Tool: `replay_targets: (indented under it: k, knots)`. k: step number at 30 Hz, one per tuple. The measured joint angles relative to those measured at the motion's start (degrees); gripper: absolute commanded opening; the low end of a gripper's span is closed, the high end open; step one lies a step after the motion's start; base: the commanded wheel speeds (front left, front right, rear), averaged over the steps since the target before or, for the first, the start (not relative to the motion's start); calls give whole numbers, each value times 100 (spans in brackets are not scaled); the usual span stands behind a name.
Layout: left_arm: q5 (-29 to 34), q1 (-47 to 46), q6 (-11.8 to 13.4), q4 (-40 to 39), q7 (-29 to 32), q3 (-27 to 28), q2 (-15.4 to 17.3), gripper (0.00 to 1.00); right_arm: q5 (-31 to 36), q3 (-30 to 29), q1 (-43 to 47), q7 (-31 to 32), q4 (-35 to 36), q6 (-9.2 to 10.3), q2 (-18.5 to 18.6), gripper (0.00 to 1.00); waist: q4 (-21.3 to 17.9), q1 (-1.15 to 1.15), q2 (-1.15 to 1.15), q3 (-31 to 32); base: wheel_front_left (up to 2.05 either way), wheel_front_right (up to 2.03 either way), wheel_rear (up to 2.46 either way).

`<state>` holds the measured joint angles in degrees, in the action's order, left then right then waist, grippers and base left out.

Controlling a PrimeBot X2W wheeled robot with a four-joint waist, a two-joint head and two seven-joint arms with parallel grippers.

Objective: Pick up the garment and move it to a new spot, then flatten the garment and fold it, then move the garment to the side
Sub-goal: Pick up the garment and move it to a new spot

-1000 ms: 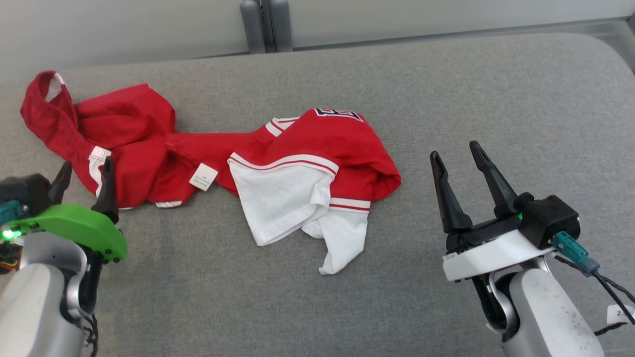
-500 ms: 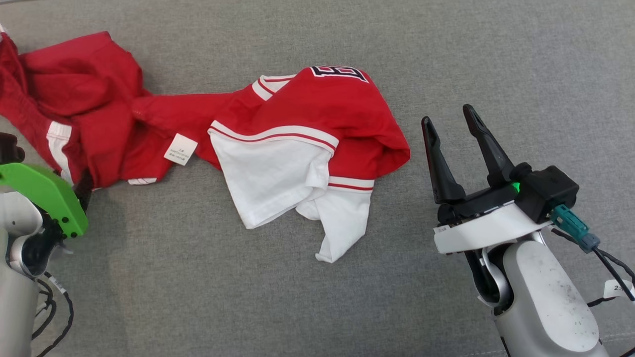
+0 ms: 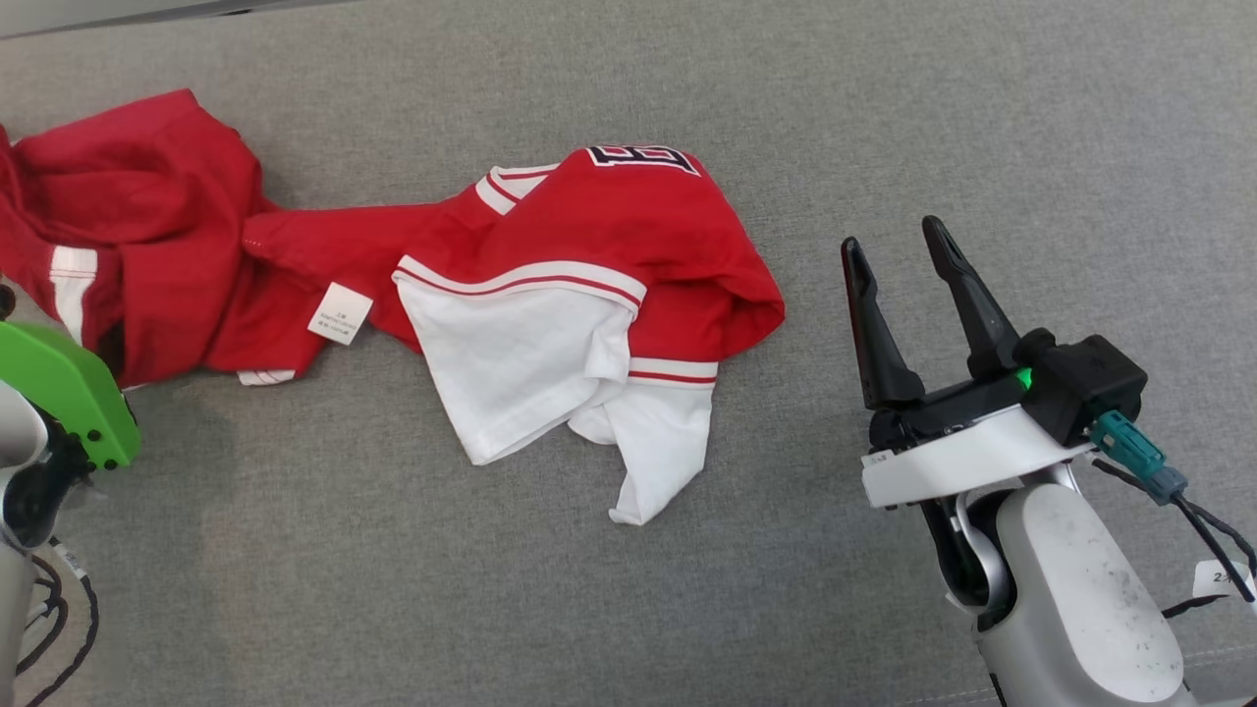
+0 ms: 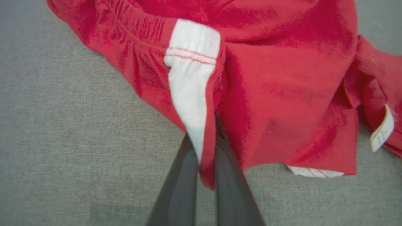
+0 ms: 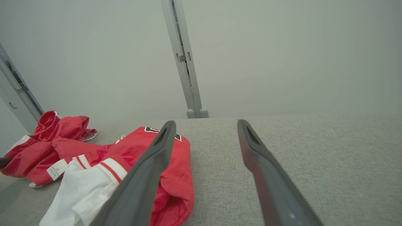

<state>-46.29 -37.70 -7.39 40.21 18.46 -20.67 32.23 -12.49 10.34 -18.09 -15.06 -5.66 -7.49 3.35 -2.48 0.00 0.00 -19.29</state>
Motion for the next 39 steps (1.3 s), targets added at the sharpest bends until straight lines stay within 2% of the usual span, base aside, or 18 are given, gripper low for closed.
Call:
replay_targets:
  k: [7, 14, 24, 32, 35, 39]
  knots:
    - [9, -98, 0, -334, -558, -64, 222, 0, -45, -9, 230, 0, -93, 0, -12, 100, 161, 0, 0, 406, 0, 0, 0]
    - [92, -320, 42, -656, -842, 19, 390, 0, -80, 8, 415, 0, -169, 0, -1, 100, 536, 0, 0, 792, 0, 0, 0]
    - [282, -981, 256, -1194, -743, 105, 650, 0, -129, 92, 600, 0, -235, 0, 11, 100, 1299, 0, 0, 1144, 0, 0, 0]
    - [298, -1546, 381, -934, -849, 409, 1016, 0, -120, 205, 480, 0, -236, 0, 36, 100, 1721, 0, 0, 1063, 0, 0, 0]
    - [279, -1579, 327, -693, -803, 393, 1039, 0, -121, 232, 459, 0, -241, 0, 64, 100, 1738, 0, 0, 947, 0, 0, 0]
    - [167, -1413, 268, -358, -873, 345, 898, 0, -121, 243, 399, 1, -244, 0, 91, 100, 1705, 0, 0, 797, 0, 0, 0]
